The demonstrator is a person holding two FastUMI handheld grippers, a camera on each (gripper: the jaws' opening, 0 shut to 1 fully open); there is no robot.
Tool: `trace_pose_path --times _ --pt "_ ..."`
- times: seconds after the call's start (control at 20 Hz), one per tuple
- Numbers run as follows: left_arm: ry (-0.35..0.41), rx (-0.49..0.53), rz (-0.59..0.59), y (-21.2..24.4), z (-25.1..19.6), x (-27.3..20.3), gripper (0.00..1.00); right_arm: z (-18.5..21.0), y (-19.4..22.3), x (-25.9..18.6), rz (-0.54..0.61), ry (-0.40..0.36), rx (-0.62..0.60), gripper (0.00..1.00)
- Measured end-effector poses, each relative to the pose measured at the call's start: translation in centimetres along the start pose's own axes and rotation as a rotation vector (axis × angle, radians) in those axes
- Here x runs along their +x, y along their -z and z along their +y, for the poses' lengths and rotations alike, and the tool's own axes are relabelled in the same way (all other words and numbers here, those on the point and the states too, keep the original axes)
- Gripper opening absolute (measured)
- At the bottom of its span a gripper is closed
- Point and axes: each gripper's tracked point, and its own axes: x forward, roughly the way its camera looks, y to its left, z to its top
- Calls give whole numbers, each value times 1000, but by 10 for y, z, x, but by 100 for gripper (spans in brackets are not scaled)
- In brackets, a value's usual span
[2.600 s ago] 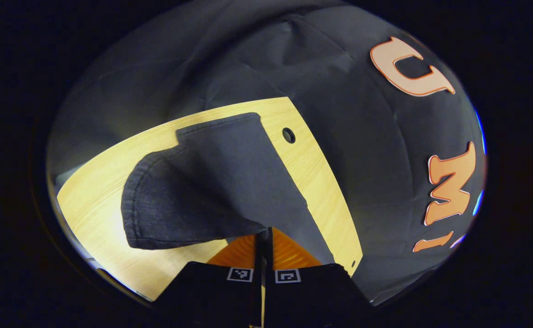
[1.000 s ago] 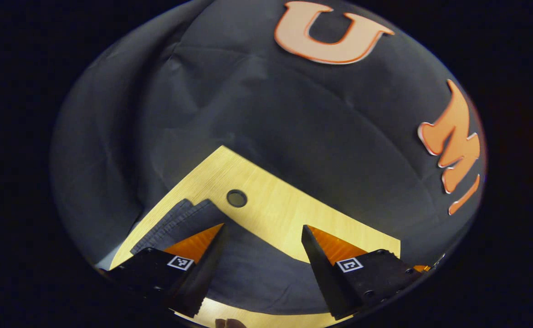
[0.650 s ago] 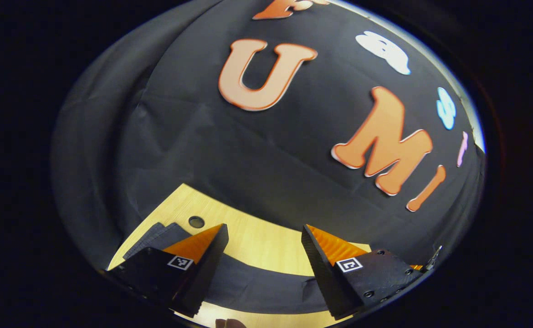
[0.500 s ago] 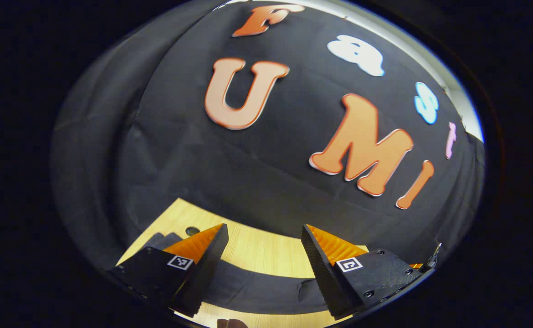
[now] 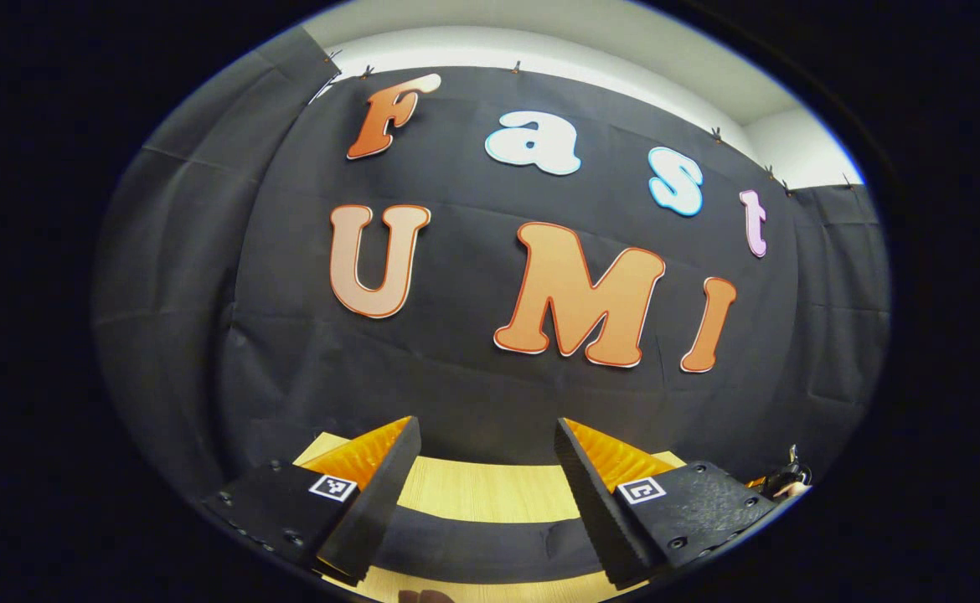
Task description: Grasp the waist and the cuffs of the jeans and fold them to make the two legs overlap; first hold the waist and fold one-third of the jeans toward the cuffs, then hold the cuffs and fold the remaining one-third in the same direction to finish folding.
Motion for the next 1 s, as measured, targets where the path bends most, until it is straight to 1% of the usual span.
trace_pose_path --times 0.05,0.2,0.3,0.35,0.55,0.6,0.65,0.75,0.85,0.9,0.95,1.0 --pt "-11 -10 23 8 -2 -5 97 -2 -1 8 11 5 21 98" --pt "-33 -51 64 24 -2 -18 97 -11 -3 28 20 40 33 98" --pt "-59 -44 67 23 2 -21 97 -15 -5 39 17 60 36 98" --pt "-70 -36 65 22 4 -21 97 -16 -6 43 14 62 43 98" --pt "-92 -24 62 18 2 -21 97 -6 -12 51 -20 29 41 97" --pt "-90 -31 62 20 0 -19 97 -5 -13 56 -27 19 12 87" --pt "-90 -44 62 20 -2 -17 97 -12 -11 57 -44 44 -7 91" --pt "-88 -66 76 25 -5 -17 97 -18 -14 64 -81 65 -40 57" --pt "-91 -78 97 33 -5 -15 97 -12 -17 67 -89 50 -53 23" --pt "-90 -83 106 35 -5 -15 97 -15 -13 63 -87 71 12 23" --pt "-90 -87 110 36 -2 -14 97 -10 -16 59 -88 66 26 0" --pt "-93 -91 114 38 1 -15 97 -7 -20 57 -119 62 -3 0"
